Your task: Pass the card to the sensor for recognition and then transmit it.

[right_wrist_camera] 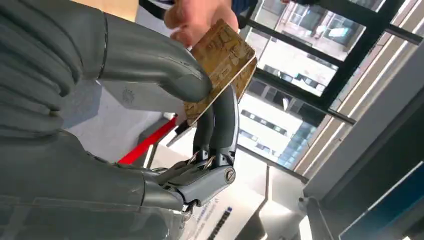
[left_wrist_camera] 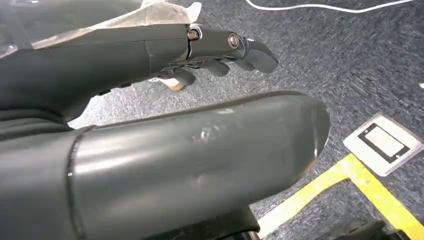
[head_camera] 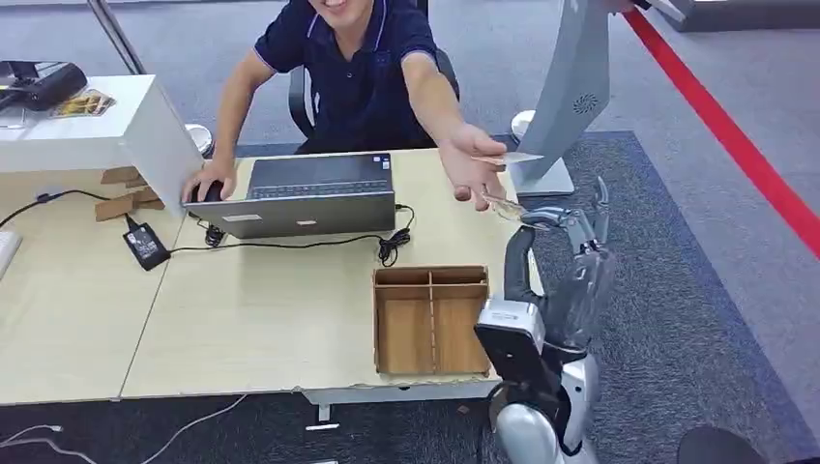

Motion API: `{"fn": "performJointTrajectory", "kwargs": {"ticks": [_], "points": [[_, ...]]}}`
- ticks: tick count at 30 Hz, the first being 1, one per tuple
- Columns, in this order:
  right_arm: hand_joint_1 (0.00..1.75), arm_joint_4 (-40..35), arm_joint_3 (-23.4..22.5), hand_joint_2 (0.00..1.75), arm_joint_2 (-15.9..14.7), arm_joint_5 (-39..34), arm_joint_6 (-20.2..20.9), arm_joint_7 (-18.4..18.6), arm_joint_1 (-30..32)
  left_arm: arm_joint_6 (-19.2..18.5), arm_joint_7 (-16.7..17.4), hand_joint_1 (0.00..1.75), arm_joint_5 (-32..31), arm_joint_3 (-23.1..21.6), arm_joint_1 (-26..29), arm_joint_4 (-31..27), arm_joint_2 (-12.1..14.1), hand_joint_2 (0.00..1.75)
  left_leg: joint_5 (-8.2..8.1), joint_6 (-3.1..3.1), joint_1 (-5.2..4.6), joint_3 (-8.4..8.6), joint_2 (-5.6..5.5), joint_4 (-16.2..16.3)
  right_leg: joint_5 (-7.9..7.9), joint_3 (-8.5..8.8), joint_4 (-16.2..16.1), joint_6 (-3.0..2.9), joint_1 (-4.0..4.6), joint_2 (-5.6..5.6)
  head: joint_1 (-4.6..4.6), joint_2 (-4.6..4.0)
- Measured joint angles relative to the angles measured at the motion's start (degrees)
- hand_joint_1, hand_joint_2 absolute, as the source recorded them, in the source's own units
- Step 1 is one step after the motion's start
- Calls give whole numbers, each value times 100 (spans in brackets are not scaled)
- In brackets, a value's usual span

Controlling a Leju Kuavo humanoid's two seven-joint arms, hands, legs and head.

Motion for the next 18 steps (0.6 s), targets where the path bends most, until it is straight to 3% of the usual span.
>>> {"fn": "performJointTrajectory", "kwargs": {"ticks": [15, 16, 17, 18], "points": [[175, 1255, 229, 175, 179, -347, 0, -197, -446, -105, -35, 0, -81, -92, -28, 0, -17, 0, 0, 0, 0, 3, 0, 0, 0, 1, 0, 0, 0, 1, -2, 0], [26, 1344, 229, 175, 190, -345, 0, -214, -458, -109, -39, 0, -74, -94, -30, 0, -20, 0, 0, 0, 0, 3, 0, 0, 0, 2, 0, 0, 0, 1, 0, 0], [0, 1441, 229, 175, 203, -343, -2, -232, -474, -111, -44, 0, -61, -96, -30, 0, -22, 0, 0, 0, 0, 2, 0, 0, 0, 2, 0, 0, 0, 1, 0, 0], [0, 1539, 227, 175, 221, -341, -2, -254, -485, -111, -46, 0, -61, -100, -29, 0, -22, 0, 0, 0, 0, 3, 0, 0, 0, 1, 0, 0, 0, 1, -2, 0]]}}
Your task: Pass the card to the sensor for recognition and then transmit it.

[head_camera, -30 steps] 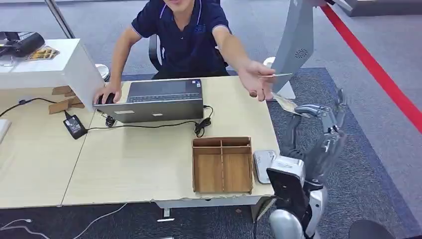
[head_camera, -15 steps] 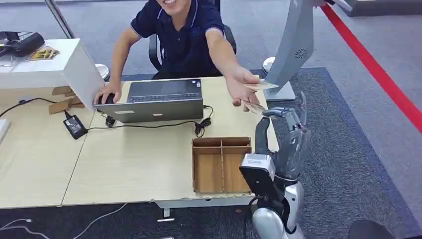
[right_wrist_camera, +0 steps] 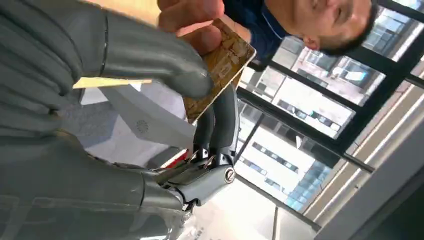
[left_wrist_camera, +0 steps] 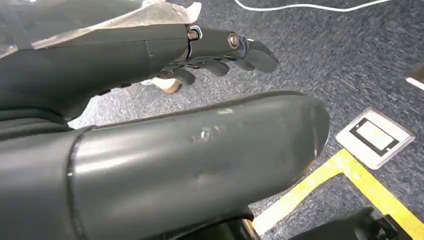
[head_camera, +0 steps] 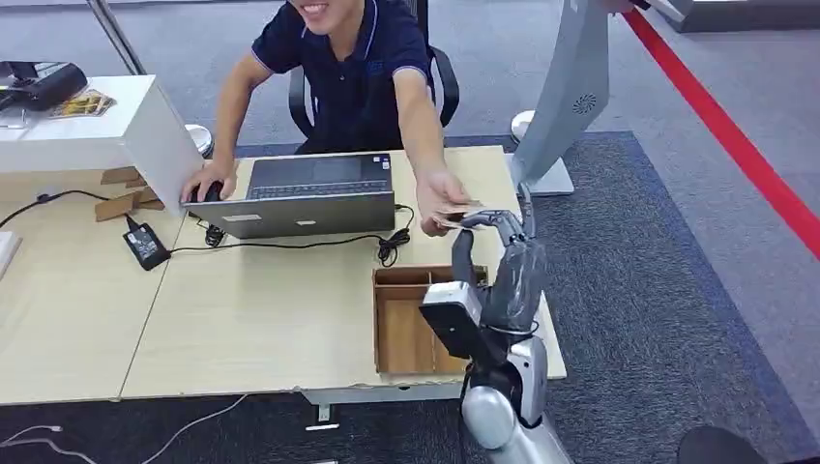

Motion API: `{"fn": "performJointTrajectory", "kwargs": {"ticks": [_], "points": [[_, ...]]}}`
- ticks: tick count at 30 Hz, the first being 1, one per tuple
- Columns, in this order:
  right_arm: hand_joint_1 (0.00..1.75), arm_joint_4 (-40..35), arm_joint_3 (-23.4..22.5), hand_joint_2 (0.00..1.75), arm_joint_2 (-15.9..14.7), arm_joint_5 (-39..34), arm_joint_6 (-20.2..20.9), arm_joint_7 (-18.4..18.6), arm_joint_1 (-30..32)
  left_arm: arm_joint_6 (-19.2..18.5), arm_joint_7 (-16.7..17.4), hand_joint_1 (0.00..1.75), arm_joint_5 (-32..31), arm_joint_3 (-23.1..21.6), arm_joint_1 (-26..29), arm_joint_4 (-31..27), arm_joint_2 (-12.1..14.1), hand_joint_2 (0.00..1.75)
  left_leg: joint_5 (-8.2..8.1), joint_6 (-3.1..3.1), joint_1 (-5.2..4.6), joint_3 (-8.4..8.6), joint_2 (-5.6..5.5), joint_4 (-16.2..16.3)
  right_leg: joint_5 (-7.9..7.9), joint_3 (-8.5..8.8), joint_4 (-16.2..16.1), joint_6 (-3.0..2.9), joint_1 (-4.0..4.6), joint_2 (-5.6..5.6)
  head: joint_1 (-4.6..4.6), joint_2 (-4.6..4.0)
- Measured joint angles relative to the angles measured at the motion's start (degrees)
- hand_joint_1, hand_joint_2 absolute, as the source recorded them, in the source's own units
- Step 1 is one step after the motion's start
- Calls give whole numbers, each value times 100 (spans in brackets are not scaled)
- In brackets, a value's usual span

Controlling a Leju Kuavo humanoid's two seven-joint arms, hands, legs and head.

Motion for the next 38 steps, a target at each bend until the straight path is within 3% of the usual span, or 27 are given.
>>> {"fn": "performJointTrajectory", "kwargs": {"ticks": [18, 28, 38], "points": [[0, 441, -100, 175, 151, -463, -9, -134, 341, 94, 83, 0, 218, -37, 6, 0, 0, 0, -1, 0, 0, -1, 1, 0, -1, -5, 0, 0, 0, 0, 0, 0], [0, 249, -251, 175, -4, -868, -17, 162, 727, 177, 101, 0, 398, -29, 17, 0, 4, 0, -1, 0, -1, 0, 1, 1, -1, -6, -1, 0, -1, 1, 2, 0], [0, 242, -774, 175, -203, -1032, -17, 216, 1113, 306, 245, 0, 420, 70, 30, 0, 4, 0, -1, 1, -1, -1, 1, 1, -1, -7, -1, 0, -1, 2, 0, 0]]}}
